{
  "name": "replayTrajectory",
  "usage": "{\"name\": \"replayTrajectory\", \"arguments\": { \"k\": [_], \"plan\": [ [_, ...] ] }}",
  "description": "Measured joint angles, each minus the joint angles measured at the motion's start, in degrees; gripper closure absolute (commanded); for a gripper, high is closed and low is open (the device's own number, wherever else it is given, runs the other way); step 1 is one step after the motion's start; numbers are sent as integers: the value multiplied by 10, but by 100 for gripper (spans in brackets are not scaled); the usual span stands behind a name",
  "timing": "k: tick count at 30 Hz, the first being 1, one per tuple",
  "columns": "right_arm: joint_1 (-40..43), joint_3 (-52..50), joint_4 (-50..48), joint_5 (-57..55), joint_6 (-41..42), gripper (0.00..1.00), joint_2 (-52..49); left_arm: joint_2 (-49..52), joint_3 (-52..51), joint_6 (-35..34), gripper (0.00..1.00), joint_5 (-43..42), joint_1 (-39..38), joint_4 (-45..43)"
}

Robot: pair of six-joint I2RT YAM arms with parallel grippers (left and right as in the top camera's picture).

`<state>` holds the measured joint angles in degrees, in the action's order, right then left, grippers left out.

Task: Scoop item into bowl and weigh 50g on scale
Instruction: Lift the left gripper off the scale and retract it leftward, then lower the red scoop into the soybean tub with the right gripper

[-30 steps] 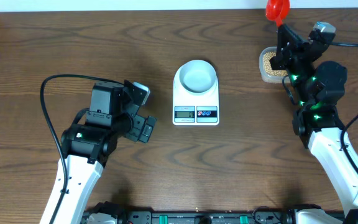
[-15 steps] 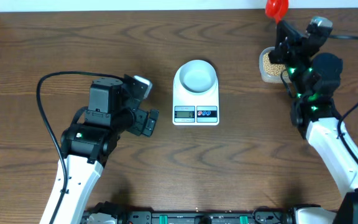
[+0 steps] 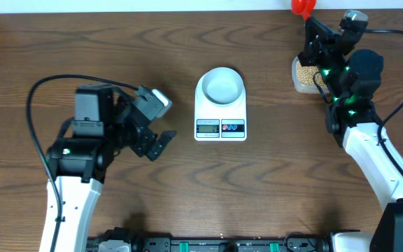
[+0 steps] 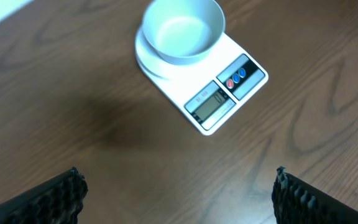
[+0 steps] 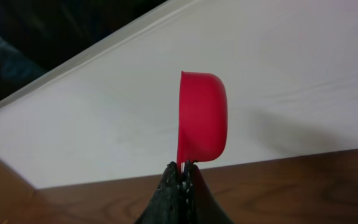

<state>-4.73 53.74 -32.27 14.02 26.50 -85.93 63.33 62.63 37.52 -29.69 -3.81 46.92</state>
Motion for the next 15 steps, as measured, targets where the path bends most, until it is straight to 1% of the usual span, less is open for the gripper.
{"name": "replayTrajectory", "arguments": {
  "k": [2, 8, 15],
  "plan": [
    [0, 0, 2, 15, 0, 99, 0, 0, 3, 12, 2, -15, 14, 2],
    [0, 0, 17, 68, 0, 99, 0, 1, 3, 22, 2, -35, 15, 5],
    [0, 0, 29, 84, 0, 99, 0, 4, 3, 32, 2, -47, 15, 6]
  ]
}}
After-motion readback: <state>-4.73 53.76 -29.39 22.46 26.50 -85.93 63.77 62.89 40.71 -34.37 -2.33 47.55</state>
